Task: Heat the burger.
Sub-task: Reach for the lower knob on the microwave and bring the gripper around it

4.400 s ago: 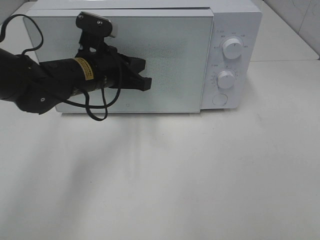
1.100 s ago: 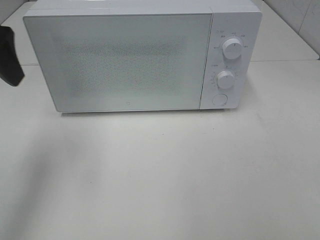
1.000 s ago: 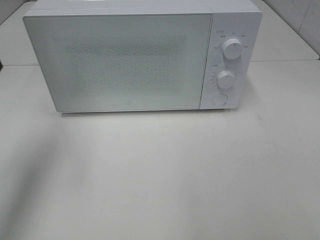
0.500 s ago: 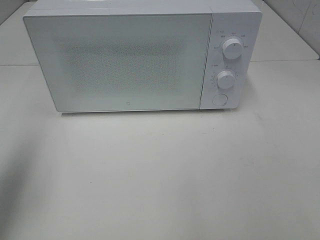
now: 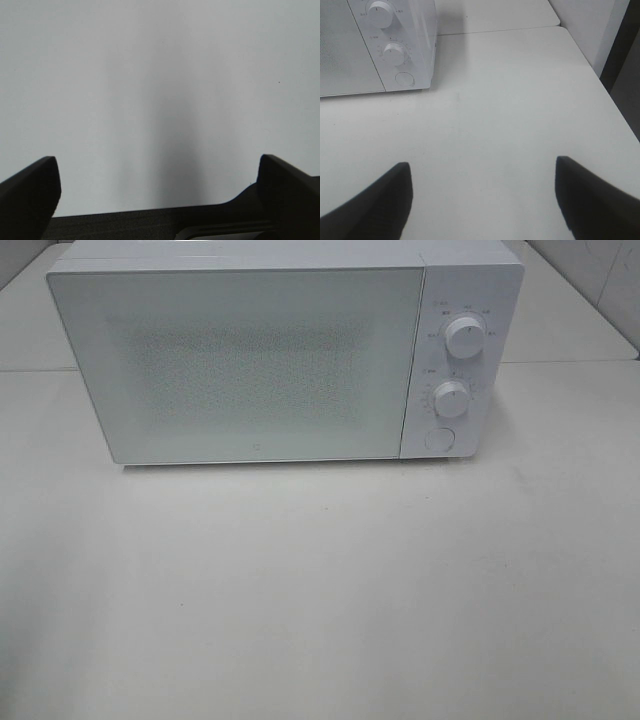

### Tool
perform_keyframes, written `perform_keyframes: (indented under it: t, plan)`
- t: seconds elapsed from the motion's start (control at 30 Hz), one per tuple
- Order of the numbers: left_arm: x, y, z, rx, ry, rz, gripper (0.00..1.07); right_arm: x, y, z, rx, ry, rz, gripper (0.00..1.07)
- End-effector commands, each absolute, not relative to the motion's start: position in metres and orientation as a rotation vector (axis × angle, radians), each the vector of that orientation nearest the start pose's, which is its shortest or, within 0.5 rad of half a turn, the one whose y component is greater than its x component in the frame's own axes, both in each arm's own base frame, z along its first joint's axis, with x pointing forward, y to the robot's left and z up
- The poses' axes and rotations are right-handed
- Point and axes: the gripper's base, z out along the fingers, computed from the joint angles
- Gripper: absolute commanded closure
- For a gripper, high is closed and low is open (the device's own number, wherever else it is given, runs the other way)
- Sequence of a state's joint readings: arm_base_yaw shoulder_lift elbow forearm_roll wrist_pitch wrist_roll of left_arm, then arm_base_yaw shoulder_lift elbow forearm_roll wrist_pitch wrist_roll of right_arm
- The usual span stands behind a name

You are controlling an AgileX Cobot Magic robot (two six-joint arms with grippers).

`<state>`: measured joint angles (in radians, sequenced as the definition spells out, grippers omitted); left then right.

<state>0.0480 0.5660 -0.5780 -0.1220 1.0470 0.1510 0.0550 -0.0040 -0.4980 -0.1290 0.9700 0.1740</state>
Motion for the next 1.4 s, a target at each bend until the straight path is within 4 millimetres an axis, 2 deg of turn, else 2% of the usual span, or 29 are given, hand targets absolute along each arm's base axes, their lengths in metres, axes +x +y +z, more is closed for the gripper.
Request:
perform_keyframes:
  t: [0.03, 0.37, 0.47, 0.9, 1.4]
  plan:
    - [0.074, -0.006, 0.275, 0.09, 2.463, -0.068, 0.06, -0.005, -0.01, 0.284, 0.122, 1.911, -0.001, 0.32]
    - [0.031, -0.009, 0.285, 0.099, 2.235, -0.059, 0.06, -0.005, -0.01, 0.284, 0.122, 1.911, -0.001, 0.32]
    - [0.02, -0.01, 0.283, 0.104, 2.191, -0.048, 0.06, -0.005, -0.01, 0.284, 0.122, 1.911, -0.001, 0.32]
    - [-0.013, -0.014, 0.282, 0.098, 1.993, -0.072, 0.06, -0.005, -0.01, 0.284, 0.122, 1.911, -0.001, 0.32]
    - [-0.011, -0.014, 0.282, 0.098, 1.998, -0.076, 0.06, -0.005, -0.01, 0.284, 0.122, 1.914, -0.001, 0.32]
